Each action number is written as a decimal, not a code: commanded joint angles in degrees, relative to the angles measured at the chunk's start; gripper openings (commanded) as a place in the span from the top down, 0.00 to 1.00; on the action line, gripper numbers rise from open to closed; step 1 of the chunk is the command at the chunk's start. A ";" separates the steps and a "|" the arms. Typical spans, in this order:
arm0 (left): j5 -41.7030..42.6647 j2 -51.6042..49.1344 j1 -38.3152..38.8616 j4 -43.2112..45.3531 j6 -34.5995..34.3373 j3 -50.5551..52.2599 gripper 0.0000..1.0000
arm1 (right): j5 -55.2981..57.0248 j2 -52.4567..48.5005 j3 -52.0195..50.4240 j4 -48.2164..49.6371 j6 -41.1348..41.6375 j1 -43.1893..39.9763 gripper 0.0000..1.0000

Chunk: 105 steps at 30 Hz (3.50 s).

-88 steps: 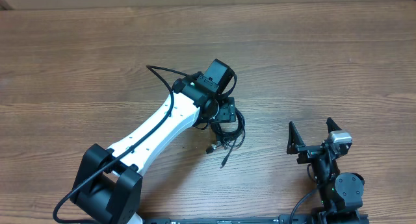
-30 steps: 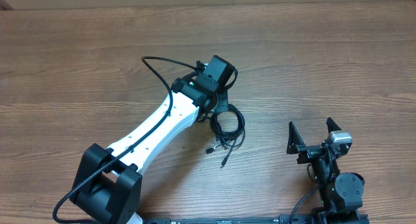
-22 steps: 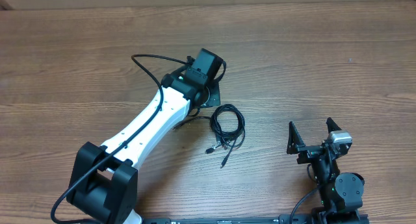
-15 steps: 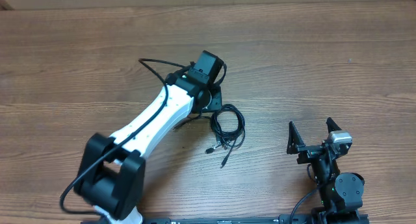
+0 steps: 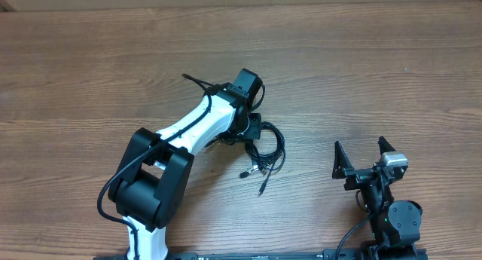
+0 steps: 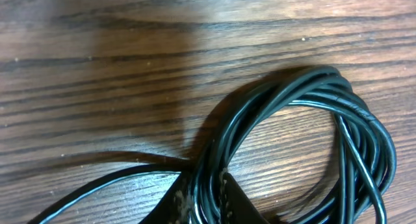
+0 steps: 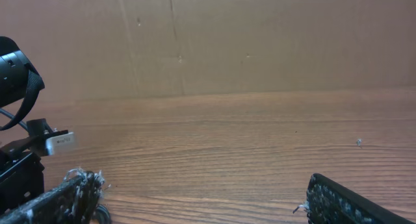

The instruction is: Untangle cables

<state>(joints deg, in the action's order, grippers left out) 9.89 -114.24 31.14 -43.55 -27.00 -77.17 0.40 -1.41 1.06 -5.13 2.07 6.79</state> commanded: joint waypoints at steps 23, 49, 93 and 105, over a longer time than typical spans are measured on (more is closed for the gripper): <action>10.14 -1.55 -1.95 3.34 3.21 -0.55 0.93 | 0.11 -0.17 -0.61 0.31 -0.22 0.28 0.00; 2.08 -1.60 0.61 -0.46 2.14 -1.20 0.96 | 0.11 -0.17 -0.61 0.31 -0.22 0.28 0.00; 12.79 -2.99 -1.53 4.85 7.76 -0.28 0.73 | -0.09 -0.17 -0.61 0.31 -0.22 0.28 0.00; 9.64 -2.99 -1.42 3.43 7.48 -0.28 0.67 | -8.02 -1.38 3.15 -3.72 16.20 0.26 0.00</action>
<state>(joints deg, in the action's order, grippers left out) 20.84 -116.29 29.26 -39.40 -20.56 -77.58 -5.06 -2.33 1.32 -7.68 14.83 6.79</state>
